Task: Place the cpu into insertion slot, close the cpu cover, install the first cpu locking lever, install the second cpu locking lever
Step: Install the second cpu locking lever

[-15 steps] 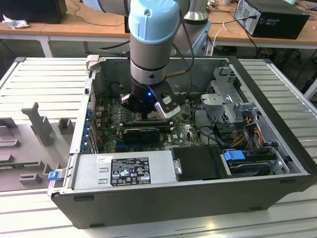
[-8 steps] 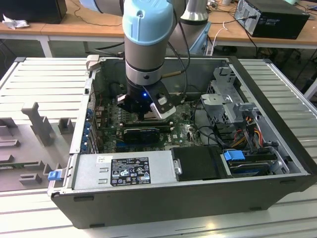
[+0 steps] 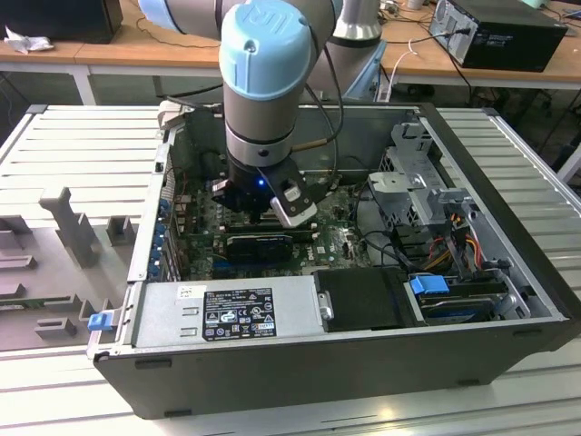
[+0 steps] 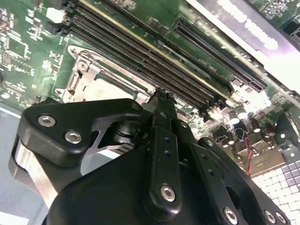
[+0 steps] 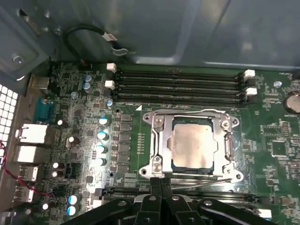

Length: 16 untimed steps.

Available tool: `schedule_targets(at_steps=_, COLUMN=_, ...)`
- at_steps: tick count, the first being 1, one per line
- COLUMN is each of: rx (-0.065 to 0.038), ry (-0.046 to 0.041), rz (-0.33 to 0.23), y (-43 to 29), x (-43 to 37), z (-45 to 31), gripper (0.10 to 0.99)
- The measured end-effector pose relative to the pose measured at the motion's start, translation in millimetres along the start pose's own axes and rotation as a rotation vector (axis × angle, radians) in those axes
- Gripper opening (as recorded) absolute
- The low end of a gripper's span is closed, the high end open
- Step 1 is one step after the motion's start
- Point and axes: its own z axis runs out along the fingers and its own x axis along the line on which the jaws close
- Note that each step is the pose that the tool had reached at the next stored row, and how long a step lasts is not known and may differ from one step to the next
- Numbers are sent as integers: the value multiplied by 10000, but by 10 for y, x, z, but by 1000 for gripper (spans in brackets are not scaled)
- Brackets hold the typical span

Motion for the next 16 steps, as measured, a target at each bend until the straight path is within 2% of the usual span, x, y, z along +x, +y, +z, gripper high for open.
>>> schedule_targets(at_steps=3, rx=-10, ry=-1, rz=0, y=-12, x=19, z=20, gripper=106)
schedule_targets(at_steps=5, rx=-23, ry=-3, rz=0, y=-15, x=59, z=35, gripper=106)
schedule_targets(at_steps=9, rx=-73, ry=-4, rz=0, y=-31, x=64, z=89, gripper=106)
schedule_targets(at_steps=11, rx=-206, ry=-10, rz=-3, y=-37, x=66, z=114, gripper=106)
schedule_targets(at_steps=14, rx=-288, ry=-14, rz=-4, y=-45, x=67, z=142, gripper=106)
schedule_targets(at_steps=16, rx=-445, ry=-19, rz=-7, y=-51, x=67, z=163, gripper=106)
